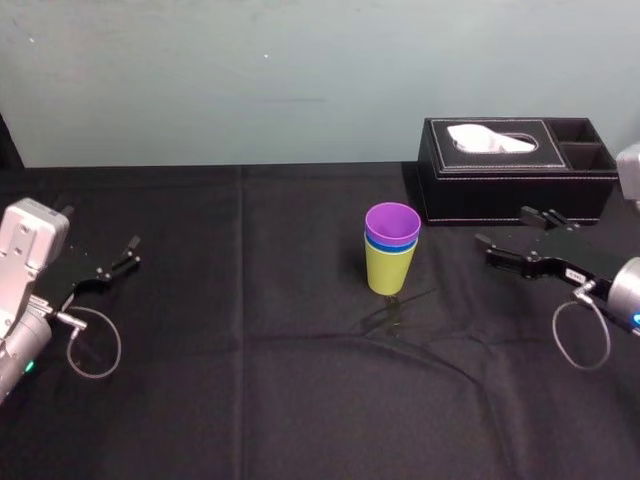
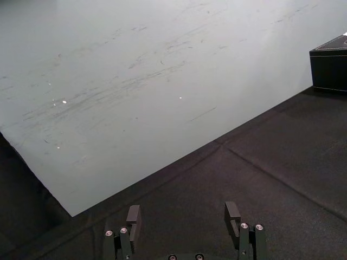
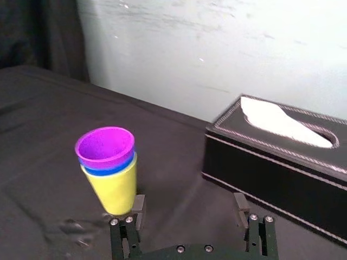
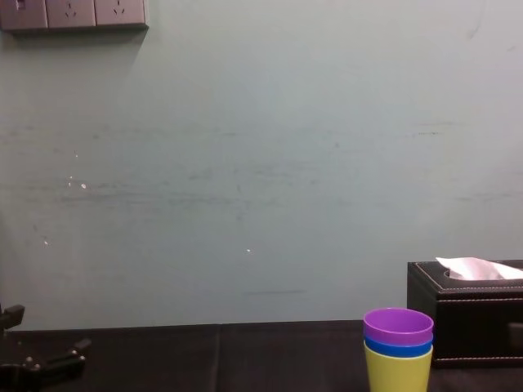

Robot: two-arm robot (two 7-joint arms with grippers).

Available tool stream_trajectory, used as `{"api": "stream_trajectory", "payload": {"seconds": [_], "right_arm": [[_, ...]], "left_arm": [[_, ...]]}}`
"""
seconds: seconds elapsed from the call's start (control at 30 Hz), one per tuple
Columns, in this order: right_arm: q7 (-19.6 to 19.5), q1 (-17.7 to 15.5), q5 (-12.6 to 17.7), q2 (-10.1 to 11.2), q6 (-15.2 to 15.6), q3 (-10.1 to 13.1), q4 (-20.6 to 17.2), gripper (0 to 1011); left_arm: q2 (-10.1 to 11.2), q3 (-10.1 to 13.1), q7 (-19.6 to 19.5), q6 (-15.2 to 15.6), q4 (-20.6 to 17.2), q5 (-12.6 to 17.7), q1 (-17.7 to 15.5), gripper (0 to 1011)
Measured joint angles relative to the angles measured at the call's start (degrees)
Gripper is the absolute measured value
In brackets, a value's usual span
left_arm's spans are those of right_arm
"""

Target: Stack the three plastic cups sequentially using one hand.

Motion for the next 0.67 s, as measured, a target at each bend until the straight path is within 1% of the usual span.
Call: {"api": "stream_trajectory", "payload": {"seconds": [0.17,0.67], "right_arm": [[1.14,0.49,0.54,-0.60,-0.74,0.45,4.17,1004],[1.05,0.35,0.50,-0.49,-0.66,0.42,3.18,1004]], "left_arm": [[0.00,0.00,0.00,0.00,0.00,0.00,0.00,1011],[0.00,0.00,0.00,0.00,0.00,0.00,0.00,1011]]}}
